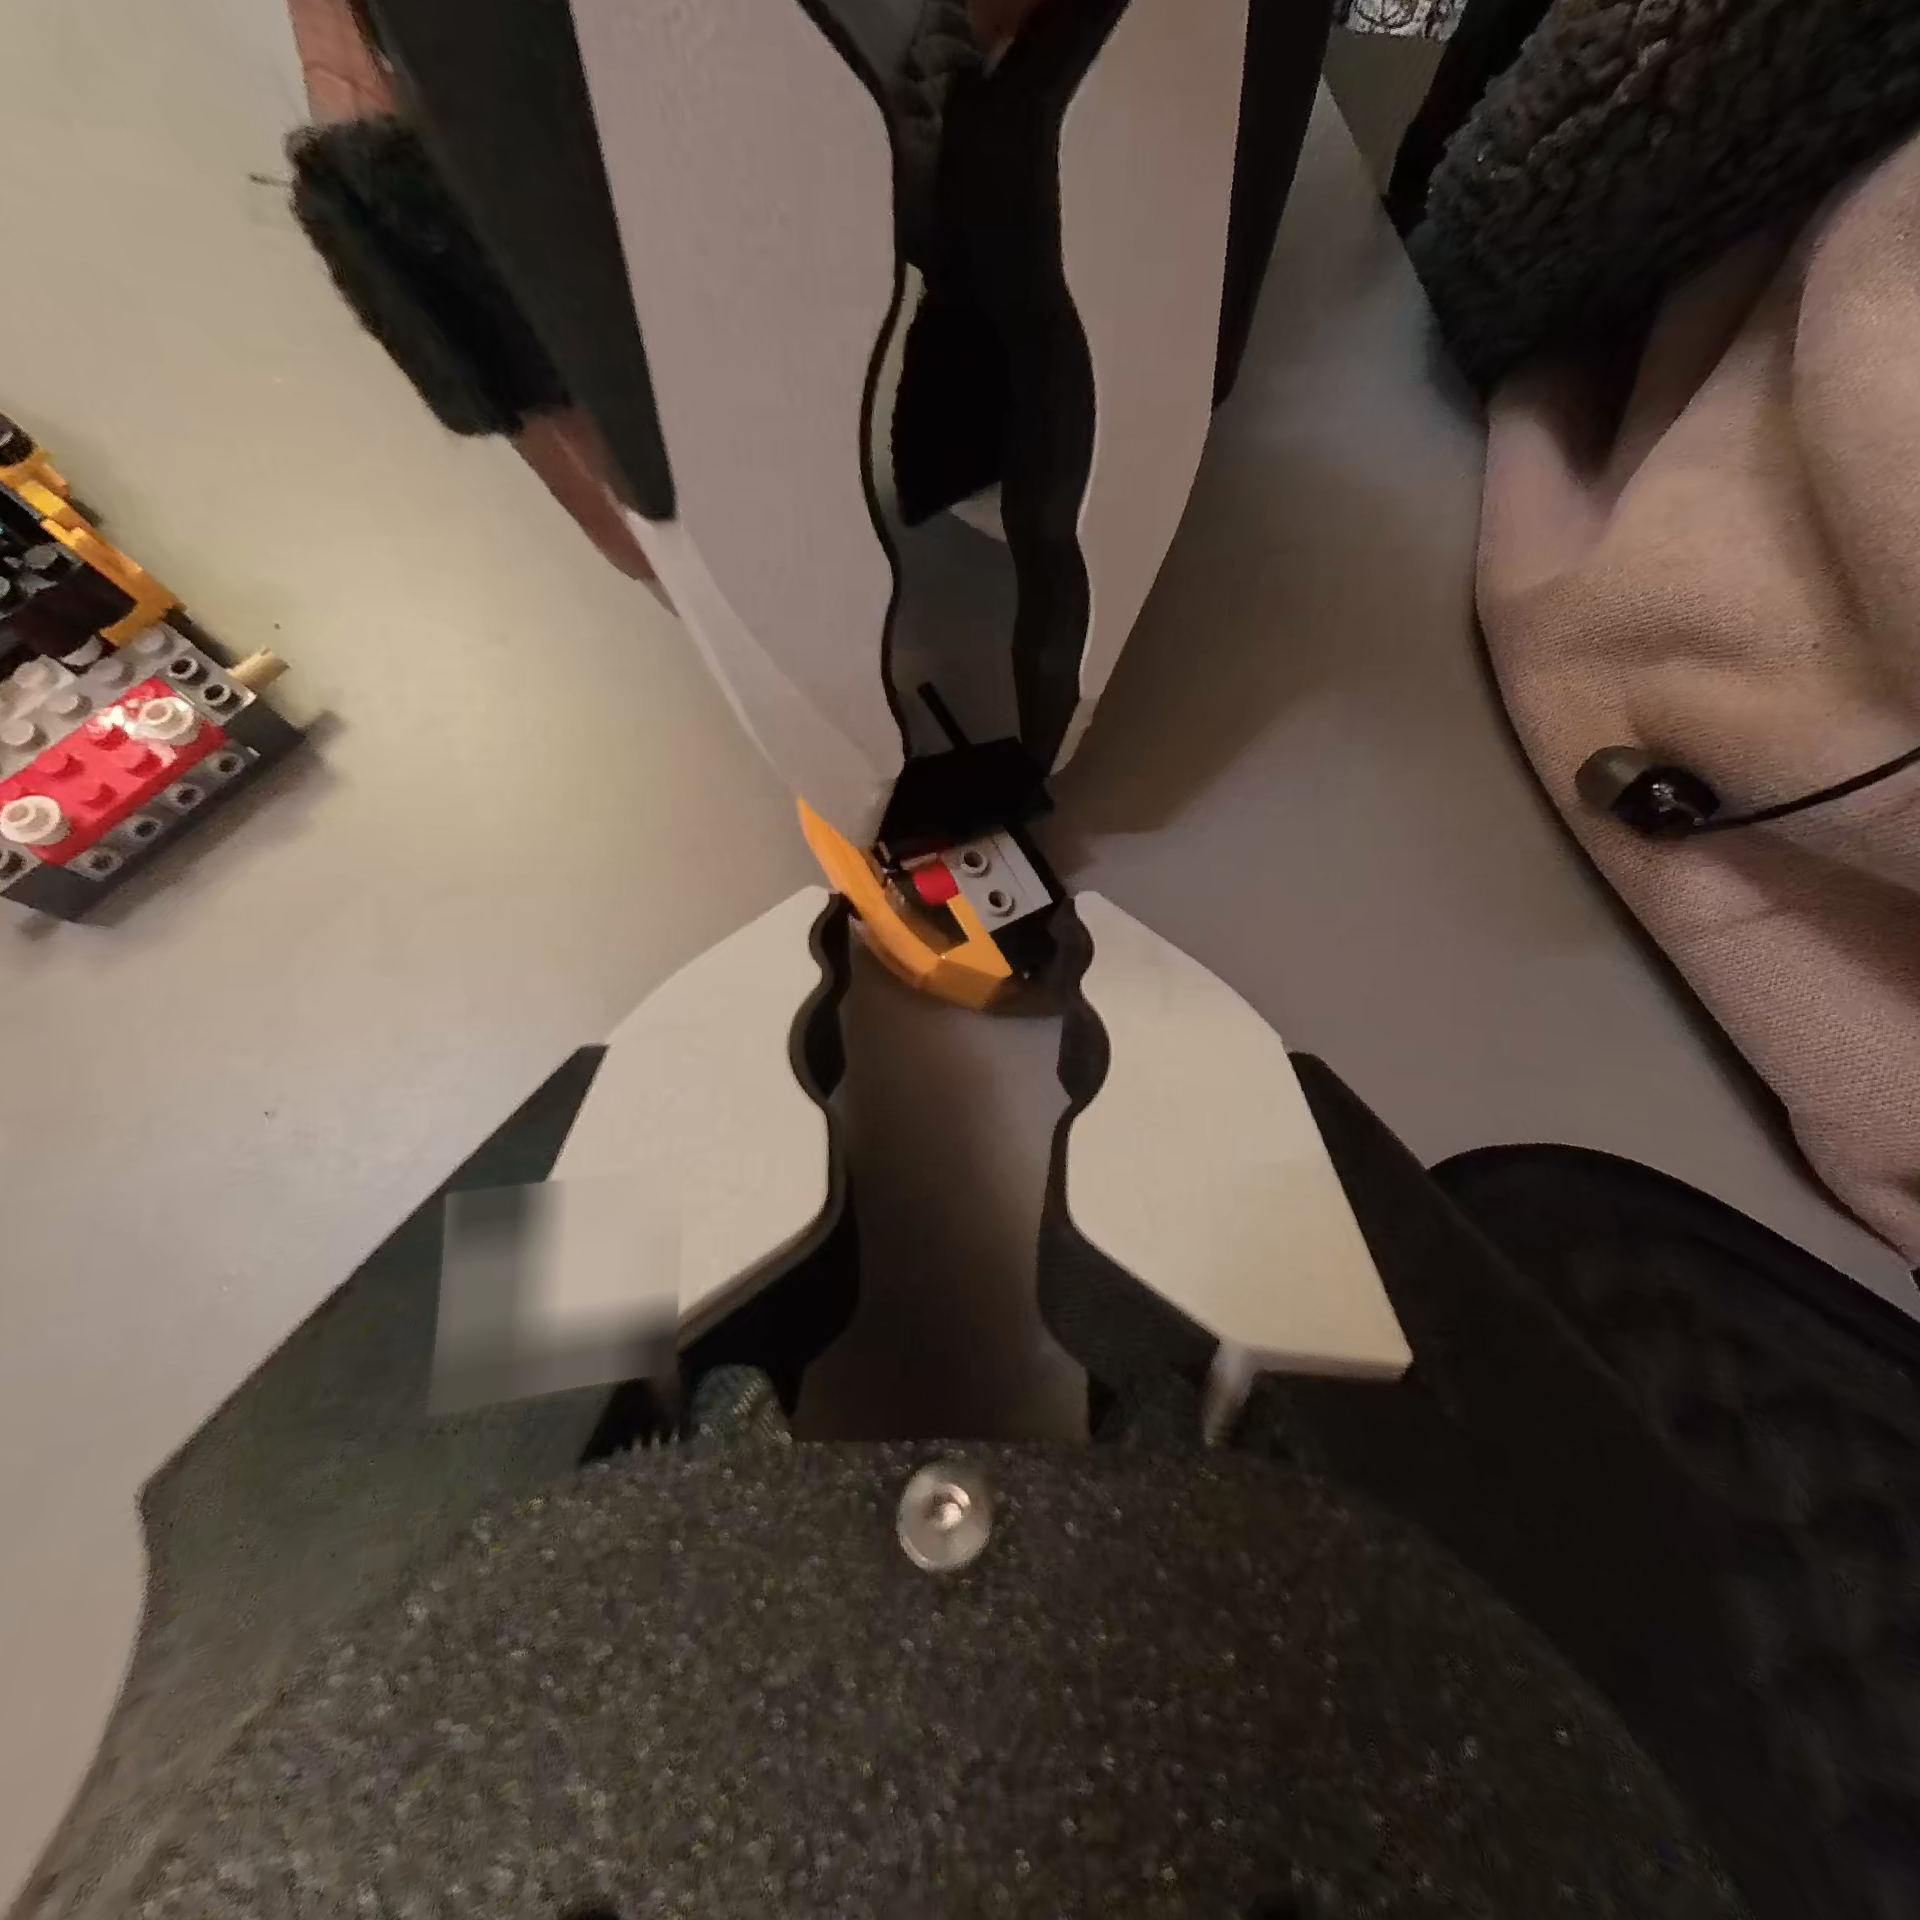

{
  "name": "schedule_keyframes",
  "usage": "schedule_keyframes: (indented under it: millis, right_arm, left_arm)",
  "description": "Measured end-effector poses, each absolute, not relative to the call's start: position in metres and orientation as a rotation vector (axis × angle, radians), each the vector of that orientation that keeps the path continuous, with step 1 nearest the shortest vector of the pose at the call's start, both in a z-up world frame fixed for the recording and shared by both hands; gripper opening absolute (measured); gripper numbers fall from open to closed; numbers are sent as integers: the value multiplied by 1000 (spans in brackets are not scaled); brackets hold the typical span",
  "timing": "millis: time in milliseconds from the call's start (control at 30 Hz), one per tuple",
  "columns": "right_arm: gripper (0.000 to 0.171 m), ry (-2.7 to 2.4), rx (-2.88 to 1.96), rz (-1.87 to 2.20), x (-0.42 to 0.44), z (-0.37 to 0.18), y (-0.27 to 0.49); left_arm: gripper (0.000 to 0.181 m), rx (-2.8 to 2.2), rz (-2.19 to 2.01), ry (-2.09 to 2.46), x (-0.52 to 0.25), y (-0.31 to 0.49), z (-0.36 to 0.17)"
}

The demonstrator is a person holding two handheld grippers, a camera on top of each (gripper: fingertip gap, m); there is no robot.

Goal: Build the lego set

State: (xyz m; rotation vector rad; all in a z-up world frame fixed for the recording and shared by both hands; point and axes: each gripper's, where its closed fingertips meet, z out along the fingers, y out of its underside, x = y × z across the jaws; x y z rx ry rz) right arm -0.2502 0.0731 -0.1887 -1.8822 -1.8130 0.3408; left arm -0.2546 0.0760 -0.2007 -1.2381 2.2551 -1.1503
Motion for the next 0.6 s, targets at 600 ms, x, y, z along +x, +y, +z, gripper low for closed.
schedule_keyframes:
  millis: [600]
  right_arm:
    - [32,-1912,-2004,355,-246,-189,79]
  left_arm:
    - [37,-1217,-1210,2316,-254,78,-201]
